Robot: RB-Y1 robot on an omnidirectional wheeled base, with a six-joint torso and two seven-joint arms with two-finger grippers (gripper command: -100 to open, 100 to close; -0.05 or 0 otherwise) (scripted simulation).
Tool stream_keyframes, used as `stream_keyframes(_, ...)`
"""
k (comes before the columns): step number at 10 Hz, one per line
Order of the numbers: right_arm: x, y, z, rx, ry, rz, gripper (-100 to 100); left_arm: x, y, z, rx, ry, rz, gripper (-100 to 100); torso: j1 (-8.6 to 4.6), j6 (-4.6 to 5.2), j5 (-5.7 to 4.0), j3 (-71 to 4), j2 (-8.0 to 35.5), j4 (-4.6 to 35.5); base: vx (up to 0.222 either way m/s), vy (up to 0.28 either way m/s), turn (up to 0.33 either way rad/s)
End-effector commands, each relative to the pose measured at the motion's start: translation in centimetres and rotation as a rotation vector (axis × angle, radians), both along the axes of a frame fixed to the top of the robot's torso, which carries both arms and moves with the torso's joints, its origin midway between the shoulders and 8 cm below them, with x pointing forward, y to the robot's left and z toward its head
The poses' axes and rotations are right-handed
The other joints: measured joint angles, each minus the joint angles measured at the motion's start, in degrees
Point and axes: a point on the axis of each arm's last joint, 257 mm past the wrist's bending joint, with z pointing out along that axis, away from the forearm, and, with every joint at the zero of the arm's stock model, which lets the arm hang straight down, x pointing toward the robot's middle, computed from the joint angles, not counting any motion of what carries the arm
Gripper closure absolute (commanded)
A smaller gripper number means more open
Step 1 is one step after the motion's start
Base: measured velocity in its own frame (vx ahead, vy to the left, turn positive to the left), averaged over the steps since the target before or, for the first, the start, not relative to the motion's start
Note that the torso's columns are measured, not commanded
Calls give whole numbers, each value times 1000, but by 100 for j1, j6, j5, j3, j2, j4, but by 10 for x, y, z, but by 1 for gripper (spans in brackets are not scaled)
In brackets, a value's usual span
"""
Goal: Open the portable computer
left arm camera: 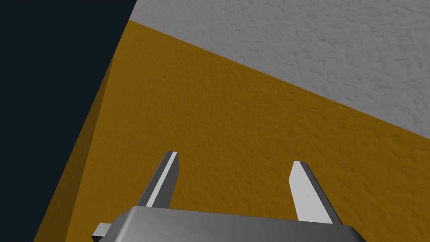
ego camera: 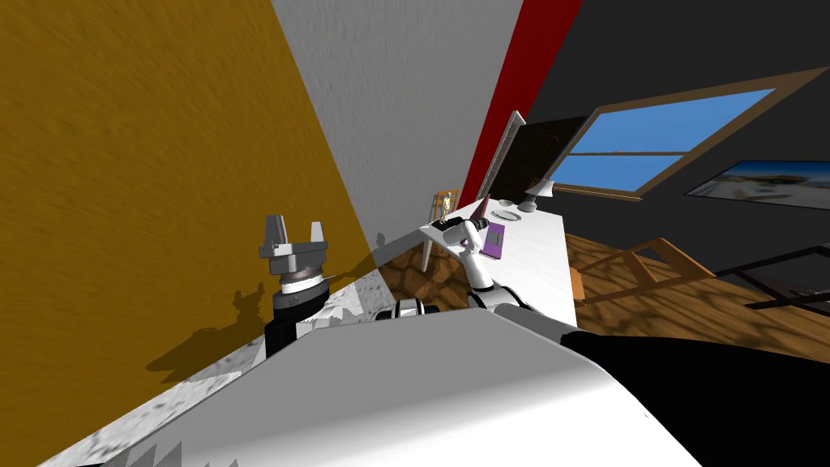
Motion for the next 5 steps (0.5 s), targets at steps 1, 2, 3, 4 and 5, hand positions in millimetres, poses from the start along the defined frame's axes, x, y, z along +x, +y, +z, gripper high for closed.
stream_keyframes(1, 4, 4, -6, 22, -33, 7, 100, 0, 0, 0, 0, 0, 0, 0, 6, 0, 10, -6, -7, 6, -34, -15, -50)
stream_keyframes(2, 8, 7, -11, 29, -44, 19, 100, 0, 0, 0, 0, 0, 0, 0, -6, 0, 6, -3, -1, 6, -54, -31, -81)
stream_keyframes(3, 8, 7, -11, 44, -64, 14, 100, 0, 0, 0, 0, 0, 0, 0, -23, 3, -5, 6, 10, 3, -38, -24, -27)
stream_keyframes(4, 11, 11, -17, 56, -81, 24, 100, 0, 0, 0, 0, 0, 0, 0, -27, 0, -9, 4, 6, 1, -36, -25, -42)
stream_keyframes(5, 11, 11, -17, 66, -94, 21, 100, 0, 0, 0, 0, 0, 0, 0, -34, 3, -13, -1, -2, -4, -31, -16, -17)
